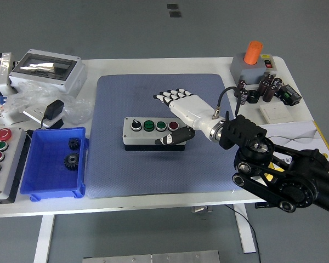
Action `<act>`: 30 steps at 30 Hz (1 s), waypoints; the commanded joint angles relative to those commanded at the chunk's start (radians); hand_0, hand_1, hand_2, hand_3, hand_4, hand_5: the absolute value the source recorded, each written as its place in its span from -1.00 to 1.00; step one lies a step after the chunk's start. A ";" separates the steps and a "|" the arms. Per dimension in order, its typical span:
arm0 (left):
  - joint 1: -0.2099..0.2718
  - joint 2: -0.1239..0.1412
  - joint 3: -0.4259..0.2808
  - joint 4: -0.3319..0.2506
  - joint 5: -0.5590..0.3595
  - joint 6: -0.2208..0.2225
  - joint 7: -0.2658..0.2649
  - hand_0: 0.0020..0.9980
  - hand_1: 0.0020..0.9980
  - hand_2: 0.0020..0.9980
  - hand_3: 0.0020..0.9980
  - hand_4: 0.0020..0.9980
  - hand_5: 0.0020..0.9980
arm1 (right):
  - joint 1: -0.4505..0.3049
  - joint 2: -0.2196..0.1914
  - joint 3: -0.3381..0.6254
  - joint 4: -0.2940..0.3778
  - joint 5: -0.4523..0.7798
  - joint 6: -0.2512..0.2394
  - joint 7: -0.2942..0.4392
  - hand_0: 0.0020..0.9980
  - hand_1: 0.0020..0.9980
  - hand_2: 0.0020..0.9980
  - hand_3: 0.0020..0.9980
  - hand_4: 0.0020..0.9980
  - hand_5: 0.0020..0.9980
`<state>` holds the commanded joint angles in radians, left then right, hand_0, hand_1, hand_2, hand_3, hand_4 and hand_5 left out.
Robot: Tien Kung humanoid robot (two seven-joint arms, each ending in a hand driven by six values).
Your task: Pick up the button,place it on the desk,press the button,press the button
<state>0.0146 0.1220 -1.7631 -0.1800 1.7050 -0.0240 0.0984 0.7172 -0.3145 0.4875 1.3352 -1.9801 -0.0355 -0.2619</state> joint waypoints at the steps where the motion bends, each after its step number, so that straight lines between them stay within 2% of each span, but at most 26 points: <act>1: 0.000 0.000 0.000 0.000 0.001 0.000 0.001 0.46 0.47 0.24 0.29 0.15 -0.62 | 0.004 0.004 -0.007 -0.011 0.002 0.006 -0.003 1.00 1.00 1.00 1.00 1.00 -0.02; 7: 0.001 0.000 -0.002 0.000 0.001 -0.001 -0.001 0.46 0.47 0.24 0.29 0.16 -0.62 | 0.019 0.028 -0.044 -0.054 0.007 0.026 -0.019 1.00 1.00 1.00 1.00 1.00 -0.02; 14: 0.000 0.001 -0.006 0.000 0.006 -0.004 -0.003 0.46 0.47 0.24 0.29 0.16 -0.63 | 0.034 0.052 -0.082 -0.083 0.022 0.027 -0.022 1.00 1.00 1.00 1.00 1.00 -0.01; 15: -0.001 0.001 -0.006 0.000 0.007 -0.004 -0.004 0.46 0.47 0.24 0.29 0.17 -0.64 | 0.035 0.054 -0.086 -0.088 0.025 0.025 -0.022 1.00 1.00 0.93 1.00 1.00 -0.02; 26: -0.003 0.002 -0.009 0.000 0.013 -0.007 -0.006 0.46 0.47 0.24 0.29 0.17 -0.65 | 0.051 0.087 -0.125 -0.188 0.099 -0.075 -0.004 0.97 0.96 0.88 1.00 1.00 -0.03; 27: -0.003 0.003 -0.009 0.000 0.013 -0.007 -0.006 0.46 0.47 0.24 0.29 0.17 -0.65 | 0.051 0.088 -0.130 -0.193 0.103 -0.082 -0.002 0.71 0.76 0.72 0.99 1.00 -0.10; 30: -0.001 0.002 -0.009 0.000 0.013 -0.007 -0.005 0.46 0.47 0.24 0.29 0.17 -0.65 | 0.051 0.093 -0.147 -0.204 0.111 -0.103 0.001 0.71 0.76 0.72 0.99 1.00 -0.10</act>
<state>0.0134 0.1245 -1.7717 -0.1800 1.7180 -0.0314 0.0930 0.7682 -0.2217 0.3410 1.1309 -1.8694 -0.1387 -0.2611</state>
